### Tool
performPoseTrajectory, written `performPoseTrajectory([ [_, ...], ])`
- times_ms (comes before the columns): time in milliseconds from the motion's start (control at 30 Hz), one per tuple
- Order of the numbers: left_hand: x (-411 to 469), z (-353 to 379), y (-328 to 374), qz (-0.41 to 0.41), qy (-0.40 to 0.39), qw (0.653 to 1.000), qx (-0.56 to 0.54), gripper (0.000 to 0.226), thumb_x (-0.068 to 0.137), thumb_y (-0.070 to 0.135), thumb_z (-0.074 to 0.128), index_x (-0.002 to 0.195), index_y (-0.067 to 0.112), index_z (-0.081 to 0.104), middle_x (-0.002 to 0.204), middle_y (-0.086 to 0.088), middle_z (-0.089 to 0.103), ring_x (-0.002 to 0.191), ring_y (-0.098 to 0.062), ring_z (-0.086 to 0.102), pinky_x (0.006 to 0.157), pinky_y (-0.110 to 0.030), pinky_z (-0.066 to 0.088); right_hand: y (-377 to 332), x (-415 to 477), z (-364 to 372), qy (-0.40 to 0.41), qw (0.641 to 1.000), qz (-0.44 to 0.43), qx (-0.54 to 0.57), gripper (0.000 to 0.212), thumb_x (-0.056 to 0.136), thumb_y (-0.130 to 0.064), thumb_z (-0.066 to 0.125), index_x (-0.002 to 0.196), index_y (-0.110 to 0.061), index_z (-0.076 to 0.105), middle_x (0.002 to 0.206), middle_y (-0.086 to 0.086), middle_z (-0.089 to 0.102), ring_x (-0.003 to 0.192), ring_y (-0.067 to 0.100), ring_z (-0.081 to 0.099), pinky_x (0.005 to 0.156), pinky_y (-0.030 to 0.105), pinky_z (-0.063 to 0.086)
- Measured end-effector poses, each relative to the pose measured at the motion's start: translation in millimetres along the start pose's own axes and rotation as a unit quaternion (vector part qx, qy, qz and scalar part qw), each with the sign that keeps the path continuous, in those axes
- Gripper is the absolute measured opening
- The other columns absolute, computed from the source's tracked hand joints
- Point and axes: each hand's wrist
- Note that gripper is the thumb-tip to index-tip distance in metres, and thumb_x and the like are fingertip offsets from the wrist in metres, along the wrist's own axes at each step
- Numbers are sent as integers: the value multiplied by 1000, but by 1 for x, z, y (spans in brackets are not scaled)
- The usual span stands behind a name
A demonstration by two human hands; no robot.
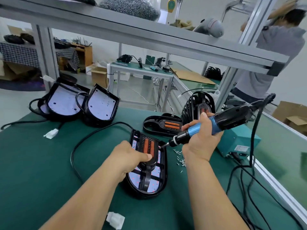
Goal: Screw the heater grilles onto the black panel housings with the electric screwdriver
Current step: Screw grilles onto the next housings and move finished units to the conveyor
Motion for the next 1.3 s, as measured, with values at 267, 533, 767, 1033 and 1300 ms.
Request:
performPoseTrajectory([
  [267,-1,-1,2,0,-11,1000,10,54,64,27,89,108,7,66,104,-13,72,99,-33,67,96,-49,53,1,1,-1,-14,1000,-13,-16,22,81,-20,63,93,-17,46,51,2,49,43,23,46,51,30,44],
  [533,-3,0,3,2,-29,1000,1,74,47,37,83,112,7,65,109,-14,71,103,-35,67,97,-50,52,2,1,-1,-12,1000,-17,-21,21,82,-21,63,93,-16,47,52,2,49,42,21,47,52,33,44],
  [767,-1,0,4,1,-29,1000,-9,77,46,36,83,114,6,65,111,-14,70,105,-35,66,99,-49,51,2,2,-2,-12,1000,-14,-25,19,83,-21,65,90,-18,47,55,5,47,45,25,46,50,31,45],
  [1033,-1,0,2,-3,-12,1000,-7,63,56,29,89,109,6,64,106,-14,71,99,-35,67,96,-51,52,2,2,-2,-1,1000,-16,-25,20,82,-22,65,89,-18,46,55,9,47,47,26,46,52,32,45],
  [1300,0,0,3,-1,-22,1000,-2,75,45,36,84,112,7,65,109,-14,71,102,-35,67,97,-50,52,2,3,-2,5,1000,-8,-27,20,81,-23,65,88,-19,47,59,13,46,48,26,46,53,33,45],
])
Point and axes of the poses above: each hand's wrist, its own x-axis towards the middle knuckle, its own z-axis out of the palm, y = z × x
